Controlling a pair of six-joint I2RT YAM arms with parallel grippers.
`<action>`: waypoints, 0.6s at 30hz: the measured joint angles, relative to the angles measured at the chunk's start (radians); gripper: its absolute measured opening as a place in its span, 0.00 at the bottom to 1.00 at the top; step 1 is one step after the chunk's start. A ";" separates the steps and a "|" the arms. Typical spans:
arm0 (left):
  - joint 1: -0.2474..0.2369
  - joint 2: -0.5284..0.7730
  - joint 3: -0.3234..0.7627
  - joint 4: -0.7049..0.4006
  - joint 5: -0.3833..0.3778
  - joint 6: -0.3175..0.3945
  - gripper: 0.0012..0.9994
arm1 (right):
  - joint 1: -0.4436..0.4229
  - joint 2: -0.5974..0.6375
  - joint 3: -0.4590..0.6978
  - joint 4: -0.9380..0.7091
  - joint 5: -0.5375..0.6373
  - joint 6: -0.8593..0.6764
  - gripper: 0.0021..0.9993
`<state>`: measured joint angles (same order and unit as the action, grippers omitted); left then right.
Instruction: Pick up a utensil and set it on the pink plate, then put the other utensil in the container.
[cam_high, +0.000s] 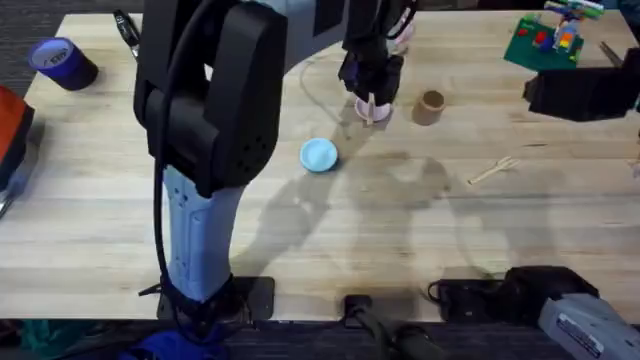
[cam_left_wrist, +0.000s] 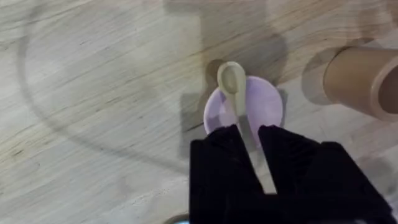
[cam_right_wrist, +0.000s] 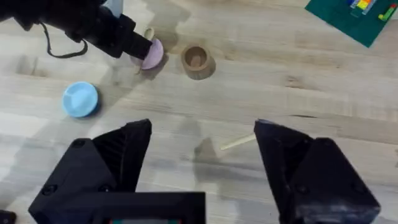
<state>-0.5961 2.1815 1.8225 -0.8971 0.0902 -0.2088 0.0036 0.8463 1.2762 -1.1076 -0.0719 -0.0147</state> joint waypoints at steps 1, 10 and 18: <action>0.000 0.000 0.000 0.000 0.000 0.000 0.22 | 0.000 0.000 0.000 0.000 0.000 0.000 1.00; 0.000 0.000 0.000 0.000 0.000 0.000 0.41 | 0.000 0.000 0.000 0.000 0.000 0.000 1.00; 0.000 0.000 0.000 -0.002 0.001 0.001 0.95 | 0.000 0.000 0.000 0.000 0.000 0.000 1.00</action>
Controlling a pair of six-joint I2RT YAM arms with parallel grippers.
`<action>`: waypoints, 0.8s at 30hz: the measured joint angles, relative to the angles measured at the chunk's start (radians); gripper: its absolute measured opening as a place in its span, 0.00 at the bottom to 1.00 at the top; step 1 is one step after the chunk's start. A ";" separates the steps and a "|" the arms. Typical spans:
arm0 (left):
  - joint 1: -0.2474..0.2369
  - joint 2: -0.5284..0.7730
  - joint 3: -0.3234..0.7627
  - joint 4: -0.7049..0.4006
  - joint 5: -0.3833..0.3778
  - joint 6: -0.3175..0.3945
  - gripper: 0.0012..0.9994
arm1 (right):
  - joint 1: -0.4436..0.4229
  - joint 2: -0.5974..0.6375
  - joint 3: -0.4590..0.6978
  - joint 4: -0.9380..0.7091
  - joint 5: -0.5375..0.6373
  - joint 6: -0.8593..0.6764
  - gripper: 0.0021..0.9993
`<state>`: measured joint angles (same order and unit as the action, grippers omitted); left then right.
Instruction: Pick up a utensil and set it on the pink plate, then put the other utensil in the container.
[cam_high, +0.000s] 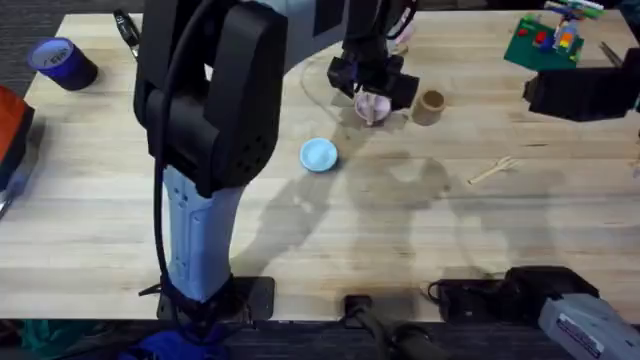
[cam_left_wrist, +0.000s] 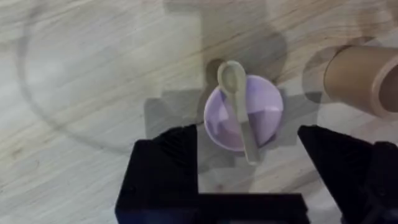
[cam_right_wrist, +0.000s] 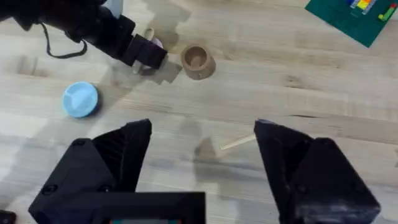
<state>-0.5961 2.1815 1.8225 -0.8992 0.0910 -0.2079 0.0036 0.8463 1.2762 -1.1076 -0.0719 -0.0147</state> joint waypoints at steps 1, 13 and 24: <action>0.000 0.000 0.002 -0.009 0.000 -0.001 0.98 | 0.000 0.000 0.000 0.000 0.000 0.000 1.00; 0.000 0.000 0.227 -0.258 -0.007 0.031 1.00 | 0.000 0.000 0.000 0.000 0.000 0.000 1.00; 0.000 0.000 0.274 -0.479 -0.021 0.077 1.00 | 0.000 0.000 0.000 0.000 0.000 0.000 1.00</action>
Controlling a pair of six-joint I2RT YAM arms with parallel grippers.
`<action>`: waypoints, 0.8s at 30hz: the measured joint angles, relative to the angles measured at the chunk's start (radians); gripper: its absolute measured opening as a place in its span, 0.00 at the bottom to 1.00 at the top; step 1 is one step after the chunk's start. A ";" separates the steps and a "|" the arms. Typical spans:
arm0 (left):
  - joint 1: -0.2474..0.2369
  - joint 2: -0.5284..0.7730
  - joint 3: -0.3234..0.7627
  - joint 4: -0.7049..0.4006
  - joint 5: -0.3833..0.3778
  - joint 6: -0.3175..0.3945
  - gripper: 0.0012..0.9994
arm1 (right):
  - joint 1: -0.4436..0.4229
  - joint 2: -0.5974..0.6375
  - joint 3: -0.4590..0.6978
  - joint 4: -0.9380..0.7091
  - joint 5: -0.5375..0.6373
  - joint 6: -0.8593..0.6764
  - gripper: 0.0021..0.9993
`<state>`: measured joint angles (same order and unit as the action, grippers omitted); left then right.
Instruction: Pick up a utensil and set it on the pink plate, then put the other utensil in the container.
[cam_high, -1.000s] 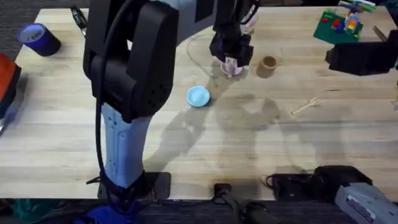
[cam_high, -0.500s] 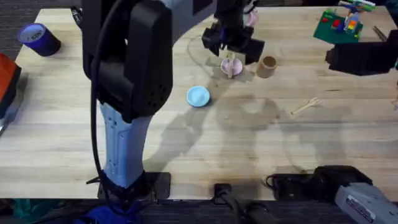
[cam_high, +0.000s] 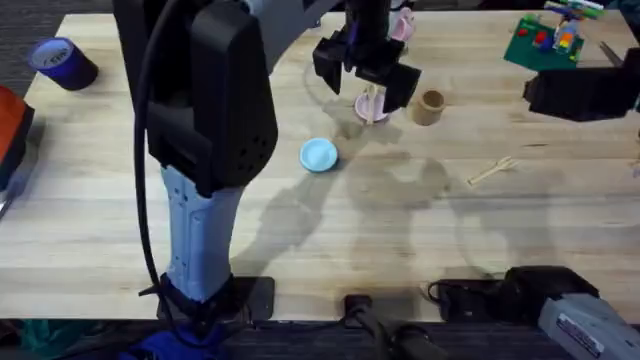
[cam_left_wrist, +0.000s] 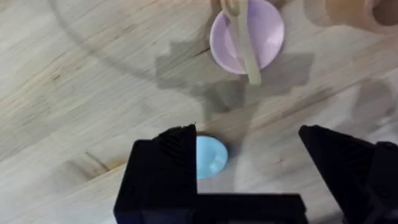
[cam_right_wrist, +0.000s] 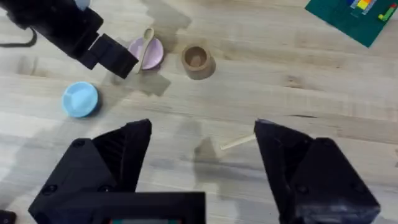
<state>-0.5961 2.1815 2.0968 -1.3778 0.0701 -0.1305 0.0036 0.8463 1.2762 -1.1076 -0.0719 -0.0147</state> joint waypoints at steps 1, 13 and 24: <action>0.000 -0.001 0.000 -0.008 -0.007 0.001 1.00 | 0.000 0.000 0.000 0.000 0.000 0.000 1.00; 0.000 -0.210 0.000 -0.096 -0.026 0.004 1.00 | 0.000 0.000 0.000 0.000 0.000 0.000 1.00; -0.001 -0.369 0.000 -0.162 -0.062 0.004 1.00 | 0.000 0.000 0.000 0.000 0.000 0.000 1.00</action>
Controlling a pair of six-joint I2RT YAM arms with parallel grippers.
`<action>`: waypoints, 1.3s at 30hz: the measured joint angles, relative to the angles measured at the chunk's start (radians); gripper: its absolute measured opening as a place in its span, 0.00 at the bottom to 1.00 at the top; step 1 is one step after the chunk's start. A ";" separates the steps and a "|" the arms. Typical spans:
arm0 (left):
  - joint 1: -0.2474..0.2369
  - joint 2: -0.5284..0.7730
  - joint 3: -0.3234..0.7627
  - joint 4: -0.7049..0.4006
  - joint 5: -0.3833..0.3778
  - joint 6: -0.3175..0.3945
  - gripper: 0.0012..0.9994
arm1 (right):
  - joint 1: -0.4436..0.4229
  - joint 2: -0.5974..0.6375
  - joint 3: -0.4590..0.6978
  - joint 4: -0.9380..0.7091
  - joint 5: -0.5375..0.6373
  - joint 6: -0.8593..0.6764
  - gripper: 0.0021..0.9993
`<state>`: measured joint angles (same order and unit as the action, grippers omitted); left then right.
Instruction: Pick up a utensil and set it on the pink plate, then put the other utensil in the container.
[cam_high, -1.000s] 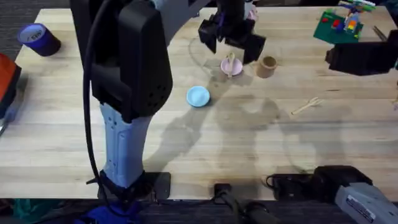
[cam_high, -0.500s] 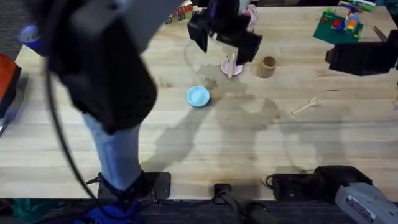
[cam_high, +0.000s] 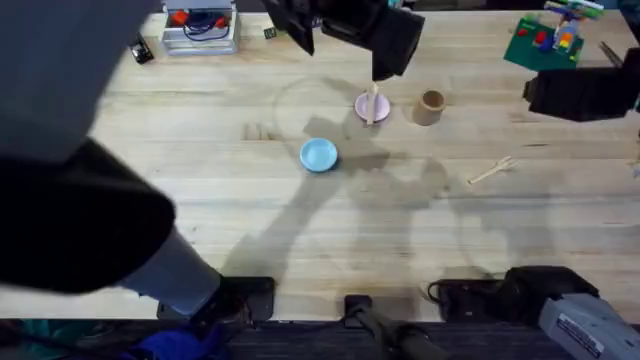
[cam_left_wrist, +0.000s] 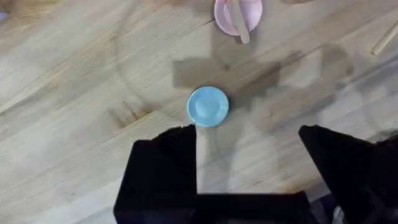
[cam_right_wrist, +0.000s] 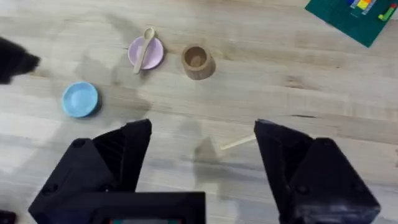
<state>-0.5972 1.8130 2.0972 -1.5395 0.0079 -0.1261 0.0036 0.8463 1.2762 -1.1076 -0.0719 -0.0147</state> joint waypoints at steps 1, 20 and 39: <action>0.000 -0.014 0.000 -0.004 -0.003 0.000 1.00 | 0.000 0.000 0.000 0.000 0.000 0.000 1.00; -0.001 -0.587 -0.588 0.284 -0.061 0.004 0.99 | 0.000 0.000 0.000 0.000 0.000 0.000 1.00; -0.005 -0.660 -1.151 0.972 0.053 0.105 0.99 | 0.000 0.000 0.000 0.000 0.000 0.000 1.00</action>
<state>-0.6023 1.1530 0.9459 -0.5678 0.0607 -0.0210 0.0036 0.8463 1.2762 -1.1076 -0.0719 -0.0147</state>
